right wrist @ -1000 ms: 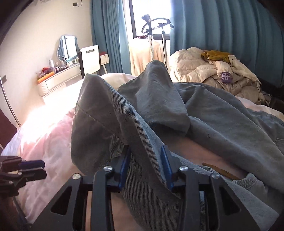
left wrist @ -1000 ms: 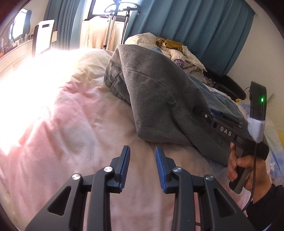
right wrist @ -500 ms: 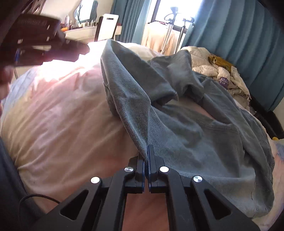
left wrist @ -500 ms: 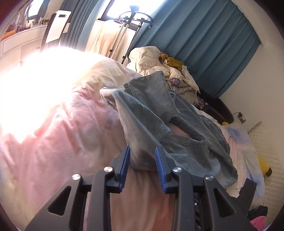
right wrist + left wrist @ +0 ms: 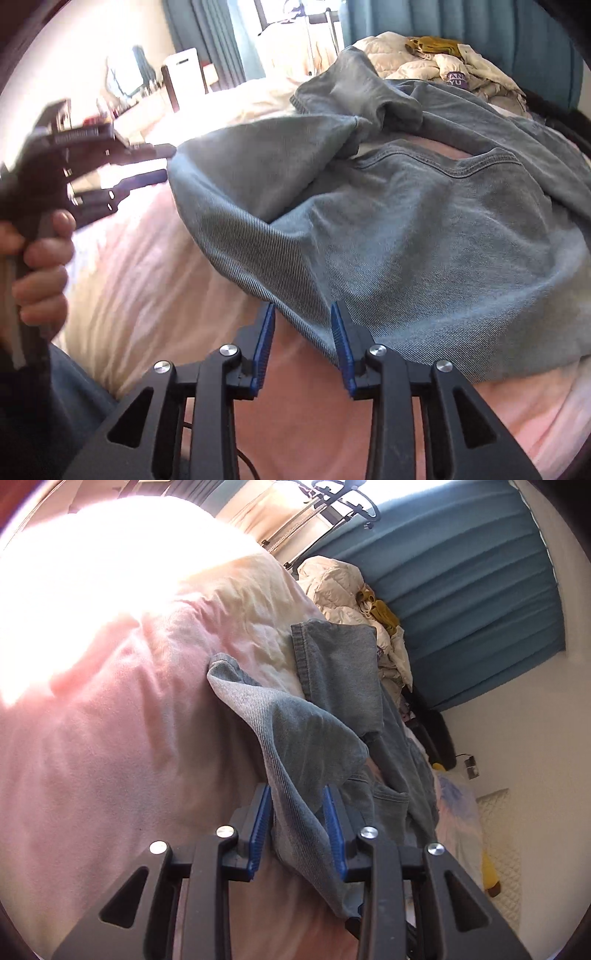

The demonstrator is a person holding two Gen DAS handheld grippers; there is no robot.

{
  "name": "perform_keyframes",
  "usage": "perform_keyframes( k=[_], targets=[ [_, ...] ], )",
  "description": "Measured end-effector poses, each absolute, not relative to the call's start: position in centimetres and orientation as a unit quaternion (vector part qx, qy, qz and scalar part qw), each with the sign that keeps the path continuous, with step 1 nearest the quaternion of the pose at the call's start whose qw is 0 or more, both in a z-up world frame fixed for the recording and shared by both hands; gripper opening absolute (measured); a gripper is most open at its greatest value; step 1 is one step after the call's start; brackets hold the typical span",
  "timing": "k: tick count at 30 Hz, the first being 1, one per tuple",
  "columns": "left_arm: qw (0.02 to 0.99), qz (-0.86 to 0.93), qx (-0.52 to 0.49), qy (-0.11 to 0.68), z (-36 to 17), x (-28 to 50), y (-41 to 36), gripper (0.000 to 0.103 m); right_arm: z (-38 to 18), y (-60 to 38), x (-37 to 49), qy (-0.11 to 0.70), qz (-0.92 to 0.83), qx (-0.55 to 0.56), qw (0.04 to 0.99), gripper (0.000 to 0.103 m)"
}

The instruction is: Fold clothes

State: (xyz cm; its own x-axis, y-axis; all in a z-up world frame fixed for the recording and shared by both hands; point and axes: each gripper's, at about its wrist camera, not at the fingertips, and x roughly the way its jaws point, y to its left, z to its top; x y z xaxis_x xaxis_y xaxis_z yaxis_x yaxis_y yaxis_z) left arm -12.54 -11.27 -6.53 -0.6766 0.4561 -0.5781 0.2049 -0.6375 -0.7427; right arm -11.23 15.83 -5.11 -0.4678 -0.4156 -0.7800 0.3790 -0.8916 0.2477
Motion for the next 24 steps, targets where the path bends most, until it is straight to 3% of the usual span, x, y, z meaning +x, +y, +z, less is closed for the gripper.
perform_keyframes(
  k=[5, 11, 15, 22, 24],
  targets=[
    [0.086, 0.767, -0.38, -0.51, -8.1, -14.5, -13.9, 0.03, -4.2, 18.7, -12.9, -0.162, -0.851, 0.432, 0.251, 0.043],
    [0.079, 0.706, -0.386, -0.588, -12.5, -19.0, -16.3, 0.03, -6.9, 20.2, -15.8, -0.234, -0.834, 0.452, 0.215, 0.044],
    [0.102, 0.67, -0.384, -0.626, -14.6, -21.8, -16.7, 0.03, -8.6, 18.7, -16.5, -0.234, -0.817, 0.473, 0.233, 0.044],
    [0.118, 0.705, -0.37, -0.593, -13.8, -24.6, -15.8, 0.03, -9.7, 16.4, -17.6, -0.202, -0.819, 0.477, 0.246, 0.044],
    [0.123, 0.737, -0.346, -0.567, -12.2, -24.4, -15.5, 0.021, -9.8, 16.3, -17.8, -0.204, -0.819, 0.477, 0.246, 0.044]
  ],
)
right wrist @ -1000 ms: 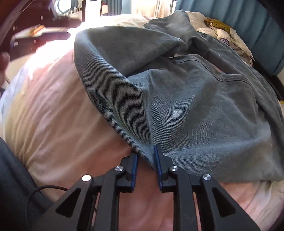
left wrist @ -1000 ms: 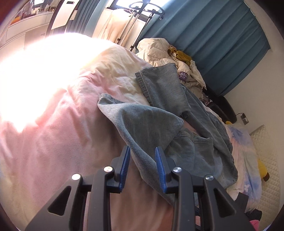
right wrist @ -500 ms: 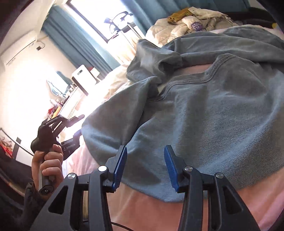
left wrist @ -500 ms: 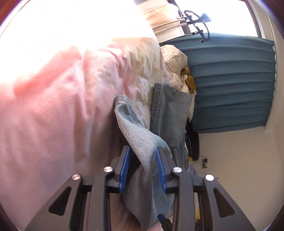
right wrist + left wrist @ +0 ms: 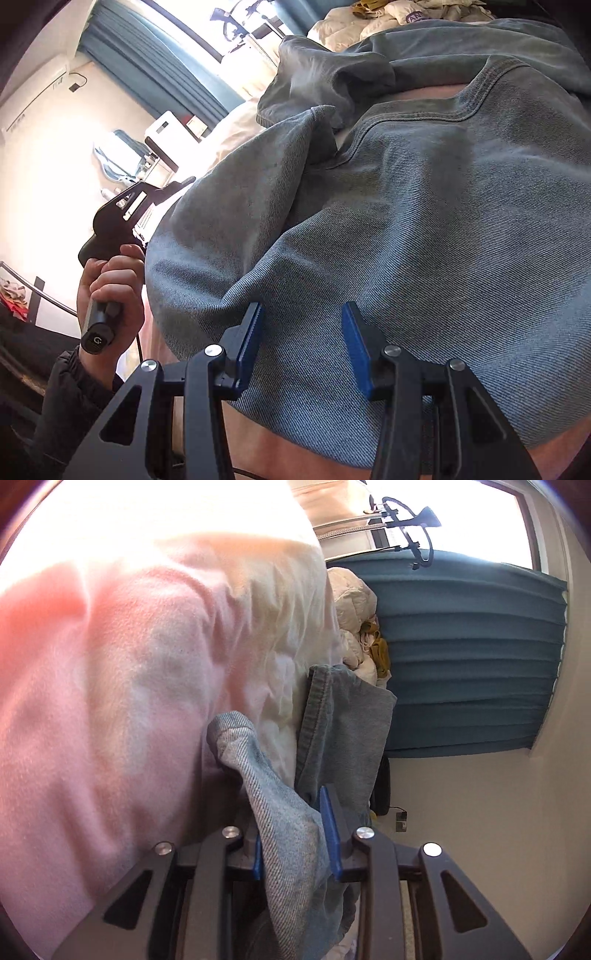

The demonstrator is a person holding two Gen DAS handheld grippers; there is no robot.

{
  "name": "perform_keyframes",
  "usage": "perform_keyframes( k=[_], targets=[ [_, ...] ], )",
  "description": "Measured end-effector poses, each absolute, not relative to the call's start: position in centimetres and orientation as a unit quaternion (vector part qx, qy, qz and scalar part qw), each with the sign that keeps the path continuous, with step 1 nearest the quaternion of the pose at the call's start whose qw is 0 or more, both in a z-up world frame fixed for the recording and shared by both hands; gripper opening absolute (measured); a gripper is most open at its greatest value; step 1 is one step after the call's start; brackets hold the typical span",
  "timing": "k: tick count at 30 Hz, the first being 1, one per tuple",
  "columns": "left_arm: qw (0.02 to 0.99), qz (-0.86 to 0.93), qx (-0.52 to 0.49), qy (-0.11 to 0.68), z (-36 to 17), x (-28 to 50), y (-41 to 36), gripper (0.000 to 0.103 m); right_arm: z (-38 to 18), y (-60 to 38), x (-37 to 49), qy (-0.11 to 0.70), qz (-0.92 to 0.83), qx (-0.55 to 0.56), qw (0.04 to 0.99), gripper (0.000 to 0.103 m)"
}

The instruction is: Fold clothes

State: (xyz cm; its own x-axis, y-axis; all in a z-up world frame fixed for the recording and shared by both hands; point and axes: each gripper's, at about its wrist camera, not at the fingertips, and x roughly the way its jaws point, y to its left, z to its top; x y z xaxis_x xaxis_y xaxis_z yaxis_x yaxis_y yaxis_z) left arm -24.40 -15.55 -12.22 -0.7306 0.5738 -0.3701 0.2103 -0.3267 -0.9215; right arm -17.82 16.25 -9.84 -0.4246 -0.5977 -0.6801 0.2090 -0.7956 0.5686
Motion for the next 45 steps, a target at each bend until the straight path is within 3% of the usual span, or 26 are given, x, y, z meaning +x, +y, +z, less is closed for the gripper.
perform_keyframes(
  k=[2, 3, 6, 12, 18, 25, 27, 32, 36, 42, 45],
  targets=[
    [0.128, 0.758, -0.327, -0.55, -10.5, -24.0, -15.3, 0.016, -9.9, 16.2, -18.0, -0.206, -0.819, 0.476, 0.246, 0.044],
    [0.12, 0.768, -0.322, -0.541, -9.7, -23.6, -15.2, 0.009, -9.9, 16.0, -18.0, -0.203, -0.82, 0.476, 0.245, 0.044],
    [0.089, 0.807, -0.288, -0.508, -6.8, -21.3, -15.9, 0.004, -9.7, 15.4, -18.1, -0.186, -0.825, 0.474, 0.243, 0.044],
    [0.033, 0.846, -0.247, -0.471, -3.7, -14.4, -18.2, 0.003, -8.7, 14.8, -17.7, -0.174, -0.835, 0.468, 0.232, 0.044],
    [-0.124, 0.858, -0.275, -0.416, -5.9, -9.3, -19.9, 0.003, -4.7, 18.2, -15.6, -0.211, -0.862, 0.423, 0.185, 0.044],
    [-0.151, 0.811, -0.322, -0.465, -9.1, -6.2, -20.6, 0.003, 1.4, 32.3, -10.5, -0.29, -0.893, 0.336, 0.078, 0.044],
    [-0.165, 0.81, -0.333, -0.454, -8.7, -5.5, -20.1, 0.01, 2.0, 37.3, -9.4, -0.316, -0.891, 0.322, 0.053, 0.044],
    [-0.181, 0.836, -0.337, -0.394, -6.4, -4.0, -17.9, 0.019, 0.4, 49.8, -7.8, -0.338, -0.888, 0.309, -0.043, 0.044],
    [-0.168, 0.879, -0.314, -0.316, -3.7, -3.1, -14.6, 0.025, -3.0, 60.9, -7.4, -0.406, -0.854, 0.301, -0.124, 0.045],
    [-0.14, 0.92, -0.293, -0.221, -1.7, -3.7, -9.8, 0.028, -9.7, 71.3, -9.3, -0.531, -0.789, 0.272, -0.148, 0.052],
    [-0.115, 0.926, -0.297, -0.202, -2.0, -4.7, -7.9, 0.028, -11.9, 73.2, -11.6, -0.551, -0.777, 0.277, -0.126, 0.052]
  ],
)
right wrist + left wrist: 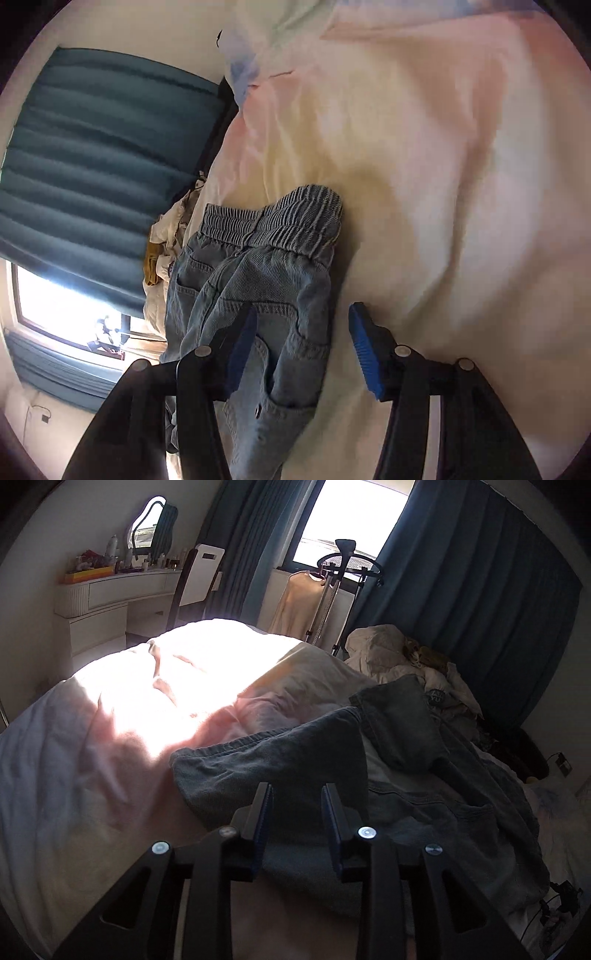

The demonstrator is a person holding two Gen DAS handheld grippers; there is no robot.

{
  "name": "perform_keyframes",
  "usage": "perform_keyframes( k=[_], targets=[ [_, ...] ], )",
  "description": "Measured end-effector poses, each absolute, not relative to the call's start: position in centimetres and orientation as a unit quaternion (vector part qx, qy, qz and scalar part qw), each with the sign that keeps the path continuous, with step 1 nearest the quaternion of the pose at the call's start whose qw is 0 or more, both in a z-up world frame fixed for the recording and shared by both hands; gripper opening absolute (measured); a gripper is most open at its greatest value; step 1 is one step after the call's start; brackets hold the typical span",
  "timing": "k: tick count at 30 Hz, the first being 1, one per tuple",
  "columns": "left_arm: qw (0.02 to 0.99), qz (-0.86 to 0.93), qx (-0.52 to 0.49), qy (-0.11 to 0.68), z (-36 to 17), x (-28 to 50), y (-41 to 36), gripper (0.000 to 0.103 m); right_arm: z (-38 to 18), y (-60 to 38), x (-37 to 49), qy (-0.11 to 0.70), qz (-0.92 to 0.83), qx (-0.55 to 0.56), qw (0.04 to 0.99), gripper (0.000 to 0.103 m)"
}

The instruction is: Fold clothes

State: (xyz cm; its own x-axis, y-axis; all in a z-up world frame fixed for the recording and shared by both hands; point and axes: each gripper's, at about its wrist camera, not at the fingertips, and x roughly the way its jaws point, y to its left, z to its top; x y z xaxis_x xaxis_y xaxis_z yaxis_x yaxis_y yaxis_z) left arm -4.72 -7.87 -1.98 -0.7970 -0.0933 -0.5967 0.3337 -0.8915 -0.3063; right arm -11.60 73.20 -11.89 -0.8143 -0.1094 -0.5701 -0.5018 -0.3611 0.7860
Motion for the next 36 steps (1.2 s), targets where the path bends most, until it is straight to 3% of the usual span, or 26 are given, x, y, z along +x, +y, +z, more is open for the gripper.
perform_keyframes(
  k=[5, 8, 9, 10, 16, 24, 27, 36],
  targets=[
    [0.074, -0.926, 0.322, 0.183, -3.5, -7.0, -4.8, 0.028, -11.5, 72.8, -16.5, 0.462, 0.822, -0.309, 0.126, 0.052],
    [0.054, -0.925, 0.337, 0.166, -4.1, -8.1, -3.0, 0.028, -11.6, 72.6, -18.0, 0.455, 0.818, -0.319, 0.148, 0.027],
    [0.049, -0.925, 0.341, 0.162, -4.3, -8.4, -2.5, 0.028, -11.5, 72.6, -18.3, 0.458, 0.816, -0.319, 0.149, 0.012],
    [0.044, -0.924, 0.345, 0.157, -4.4, -8.7, -2.0, 0.028, -10.4, 72.3, -18.3, 0.442, 0.826, -0.312, 0.158, 0.01],
    [0.041, -0.922, 0.355, 0.15, -5.1, -9.4, -0.9, 0.028, -1.7, 70.5, -18.1, 0.362, 0.88, -0.241, 0.189, 0.007],
    [0.041, -0.915, 0.368, 0.159, -5.8, -10.1, -1.3, 0.028, 5.1, 73.7, -16.7, 0.339, 0.894, -0.177, 0.235, 0.007],
    [0.039, -0.911, 0.377, 0.163, -6.3, -10.4, -1.6, 0.028, 4.1, 76.3, -15.6, 0.317, 0.888, -0.182, 0.277, 0.007],
    [0.053, -0.89, 0.428, 0.151, -9.3, -12.1, -1.8, 0.028, -9.3, 78.7, -12.2, 0.327, 0.839, -0.284, 0.328, 0.012]
  ],
)
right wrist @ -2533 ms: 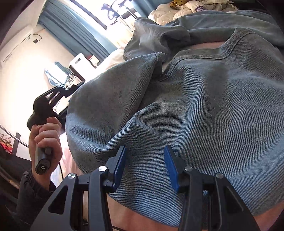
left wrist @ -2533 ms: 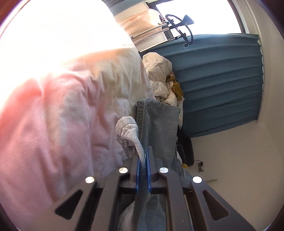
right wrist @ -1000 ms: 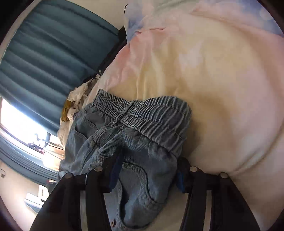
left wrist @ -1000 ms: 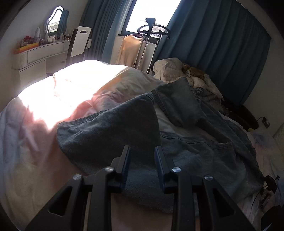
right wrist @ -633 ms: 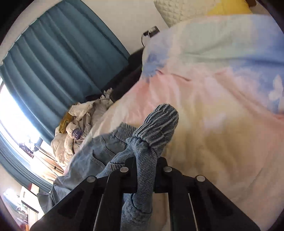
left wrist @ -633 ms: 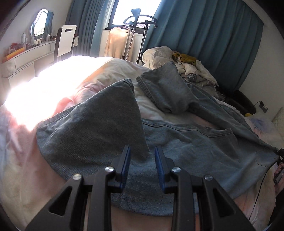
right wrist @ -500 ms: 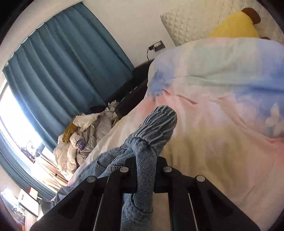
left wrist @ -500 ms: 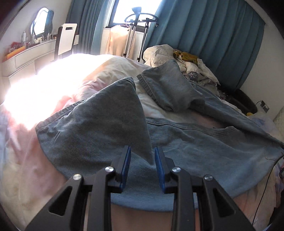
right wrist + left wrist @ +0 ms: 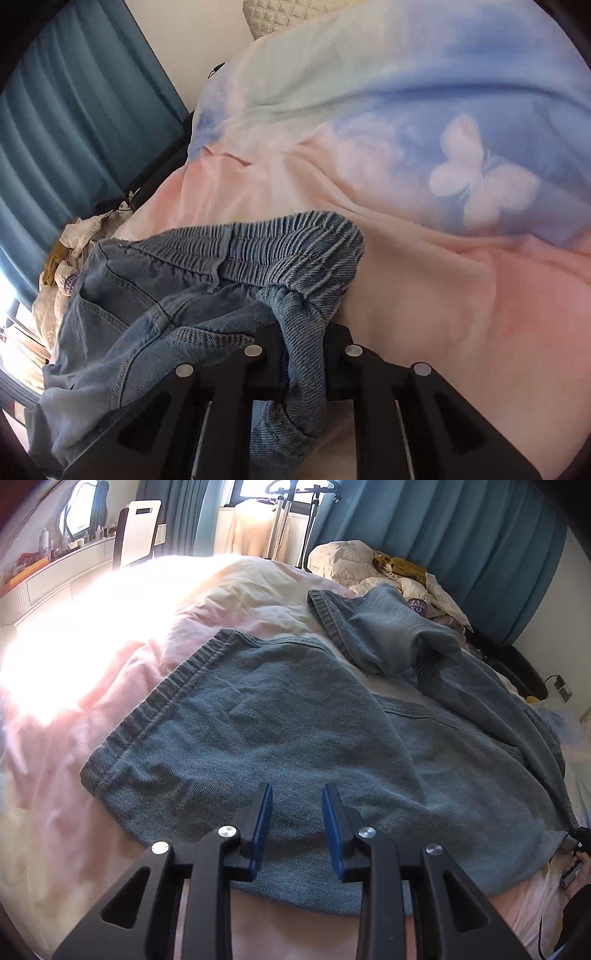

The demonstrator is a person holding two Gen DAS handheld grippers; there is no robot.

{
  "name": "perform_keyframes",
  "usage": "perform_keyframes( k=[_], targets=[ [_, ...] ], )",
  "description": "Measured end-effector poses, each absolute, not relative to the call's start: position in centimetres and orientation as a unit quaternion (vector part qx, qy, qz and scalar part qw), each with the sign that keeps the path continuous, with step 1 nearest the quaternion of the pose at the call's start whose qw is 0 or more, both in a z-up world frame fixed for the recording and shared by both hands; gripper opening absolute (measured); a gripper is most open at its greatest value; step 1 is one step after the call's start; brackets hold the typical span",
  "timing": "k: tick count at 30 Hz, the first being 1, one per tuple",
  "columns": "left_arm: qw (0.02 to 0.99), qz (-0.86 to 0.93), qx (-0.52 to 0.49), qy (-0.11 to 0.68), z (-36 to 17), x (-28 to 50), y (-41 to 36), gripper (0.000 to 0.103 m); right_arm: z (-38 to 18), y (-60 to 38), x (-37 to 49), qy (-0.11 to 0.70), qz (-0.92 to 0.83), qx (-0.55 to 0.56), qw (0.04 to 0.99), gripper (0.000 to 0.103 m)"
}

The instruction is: Fold clothes

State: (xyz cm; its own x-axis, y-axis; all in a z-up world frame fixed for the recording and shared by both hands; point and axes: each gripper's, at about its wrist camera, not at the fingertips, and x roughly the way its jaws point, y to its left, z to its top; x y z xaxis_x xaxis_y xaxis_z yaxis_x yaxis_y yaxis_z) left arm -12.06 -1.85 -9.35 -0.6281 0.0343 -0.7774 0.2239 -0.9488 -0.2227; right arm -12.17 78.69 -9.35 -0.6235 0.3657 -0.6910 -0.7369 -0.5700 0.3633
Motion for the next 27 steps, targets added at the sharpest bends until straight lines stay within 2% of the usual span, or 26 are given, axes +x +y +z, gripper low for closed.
perform_keyframes(
  k=[2, 5, 7, 9, 14, 21, 27],
  targets=[
    [0.053, -0.887, 0.432, 0.156, -9.5, -12.2, -1.9, 0.028, -9.7, 78.0, -11.9, 0.312, 0.844, -0.283, 0.33, 0.014],
    [0.044, -0.89, 0.425, 0.157, -9.0, -12.1, -1.6, 0.028, -8.2, 76.6, -12.3, 0.269, 0.849, -0.314, 0.329, 0.022],
    [0.035, -0.893, 0.419, 0.157, -8.4, -11.9, -1.2, 0.028, -6.6, 75.8, -11.8, 0.251, 0.855, -0.32, 0.322, 0.047],
    [0.023, -0.896, 0.414, 0.156, -7.7, -11.6, -0.8, 0.028, -4.8, 74.9, -10.6, 0.257, 0.857, -0.313, 0.319, 0.056],
    [-0.012, -0.901, 0.405, 0.155, -5.9, -10.3, -0.3, 0.028, 1.1, 70.8, -8.5, 0.266, 0.873, -0.28, 0.299, 0.057],
    [-0.035, -0.911, 0.384, 0.147, -2.6, -8.2, -0.4, 0.028, 9.4, 57.2, -9.1, 0.238, 0.924, -0.245, 0.172, 0.058],
    [-0.047, -0.918, 0.37, 0.136, -1.0, -7.1, -0.3, 0.028, 11.2, 42.3, -10.2, 0.23, 0.939, -0.249, 0.065, 0.059]
  ],
)
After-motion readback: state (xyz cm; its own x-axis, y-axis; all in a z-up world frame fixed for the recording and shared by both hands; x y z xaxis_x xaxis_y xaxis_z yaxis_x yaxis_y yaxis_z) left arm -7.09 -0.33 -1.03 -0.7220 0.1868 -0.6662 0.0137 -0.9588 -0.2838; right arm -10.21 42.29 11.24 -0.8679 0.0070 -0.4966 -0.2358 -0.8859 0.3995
